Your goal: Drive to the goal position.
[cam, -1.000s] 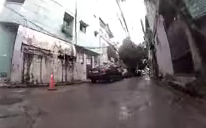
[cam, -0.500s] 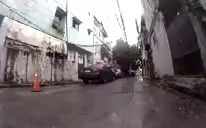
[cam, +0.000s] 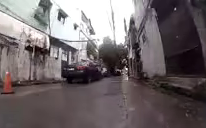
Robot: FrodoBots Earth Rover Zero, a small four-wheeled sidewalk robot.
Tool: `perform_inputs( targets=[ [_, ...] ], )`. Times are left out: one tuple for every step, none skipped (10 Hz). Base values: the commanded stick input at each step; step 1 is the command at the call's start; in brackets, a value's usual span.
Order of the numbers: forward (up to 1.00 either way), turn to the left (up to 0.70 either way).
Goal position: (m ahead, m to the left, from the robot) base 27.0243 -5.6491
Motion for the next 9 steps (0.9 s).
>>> perform_inputs(
  targets=[
    [0.99, 0.00],
    [0.99, 0.00],
    [0.99, 0.00],
    [0.99, 0.00],
    [0.99, 0.00],
    [0.99, 0.00],
    [0.99, 0.00],
    [0.99, 0.00],
    [0.99, 0.00]
  ],
)
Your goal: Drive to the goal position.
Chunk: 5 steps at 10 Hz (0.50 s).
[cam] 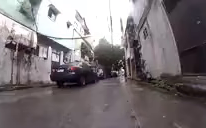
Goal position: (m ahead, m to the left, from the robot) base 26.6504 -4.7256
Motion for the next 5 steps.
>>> perform_inputs(
  targets=[
    [0.99, 0.00],
    [0.99, 0.00],
    [0.99, 0.00],
    [0.99, 0.00],
    [0.99, 0.00]
  ],
)
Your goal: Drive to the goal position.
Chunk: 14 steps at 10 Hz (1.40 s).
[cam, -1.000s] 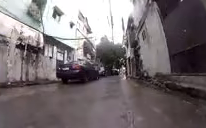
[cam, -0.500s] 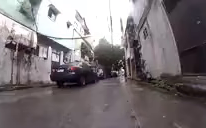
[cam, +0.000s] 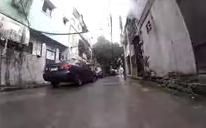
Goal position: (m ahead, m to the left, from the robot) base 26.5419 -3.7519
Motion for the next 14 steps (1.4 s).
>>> perform_inputs(
  targets=[
    [0.99, 0.00],
    [0.99, 0.00],
    [0.99, 0.00],
    [0.99, 0.00],
    [0.99, 0.00],
    [0.99, 0.00],
    [0.99, 0.00],
    [0.99, 0.00],
    [0.99, 0.00],
    [0.99, 0.00],
    [0.99, 0.00],
    [0.99, 0.00],
    [0.99, 0.00],
    [0.99, 0.00]
  ],
)
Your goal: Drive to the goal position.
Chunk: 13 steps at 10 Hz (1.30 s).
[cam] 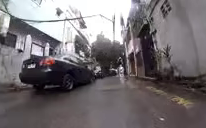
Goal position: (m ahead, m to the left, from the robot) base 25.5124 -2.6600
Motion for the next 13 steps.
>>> perform_inputs(
  targets=[
    [0.99, 0.00],
    [0.99, 0.00],
    [0.99, 0.00],
    [0.99, 0.00],
    [0.99, 0.00],
    [0.99, 0.00],
    [0.99, 0.00],
    [0.99, 0.00],
    [0.99, 0.00],
    [0.99, 0.00],
    [0.99, 0.00],
    [0.99, 0.00],
    [0.99, 0.00]
  ],
)
